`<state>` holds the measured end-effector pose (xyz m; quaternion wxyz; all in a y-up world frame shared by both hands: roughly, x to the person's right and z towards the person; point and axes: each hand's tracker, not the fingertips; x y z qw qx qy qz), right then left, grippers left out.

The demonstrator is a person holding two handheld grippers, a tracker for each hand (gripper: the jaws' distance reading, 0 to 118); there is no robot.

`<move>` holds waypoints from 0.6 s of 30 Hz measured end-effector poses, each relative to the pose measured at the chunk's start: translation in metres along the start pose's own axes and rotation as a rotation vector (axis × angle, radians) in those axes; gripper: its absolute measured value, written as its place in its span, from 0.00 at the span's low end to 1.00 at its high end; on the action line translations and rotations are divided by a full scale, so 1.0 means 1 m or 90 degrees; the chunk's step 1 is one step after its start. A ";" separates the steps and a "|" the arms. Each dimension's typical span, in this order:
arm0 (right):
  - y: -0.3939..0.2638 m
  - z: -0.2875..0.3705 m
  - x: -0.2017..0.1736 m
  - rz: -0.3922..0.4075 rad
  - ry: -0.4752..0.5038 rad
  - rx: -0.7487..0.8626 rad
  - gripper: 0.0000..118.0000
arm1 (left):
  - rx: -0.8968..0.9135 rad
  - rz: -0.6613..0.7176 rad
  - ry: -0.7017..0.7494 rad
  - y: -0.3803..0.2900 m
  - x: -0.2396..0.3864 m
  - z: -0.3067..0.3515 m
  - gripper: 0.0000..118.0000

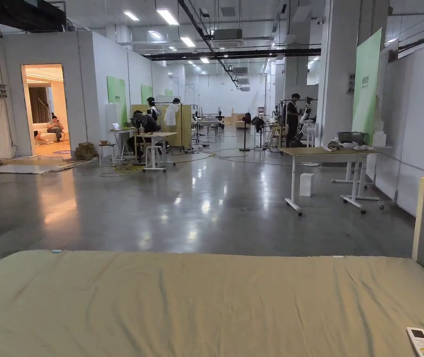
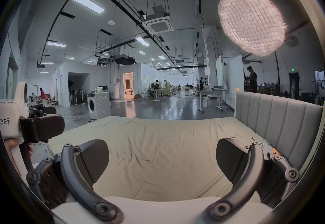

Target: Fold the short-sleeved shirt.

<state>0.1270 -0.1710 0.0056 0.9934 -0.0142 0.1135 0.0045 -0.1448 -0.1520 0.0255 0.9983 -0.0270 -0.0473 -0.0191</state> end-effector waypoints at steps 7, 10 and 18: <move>-0.005 0.000 0.004 -0.005 -0.013 -0.011 1.00 | 0.005 0.000 0.008 0.000 0.000 0.002 1.00; -0.004 0.001 0.004 -0.005 -0.019 -0.009 1.00 | 0.009 0.004 0.011 0.000 -0.001 0.003 1.00; -0.006 0.000 0.005 -0.007 -0.023 -0.017 1.00 | 0.016 0.007 0.018 0.002 -0.003 0.004 1.00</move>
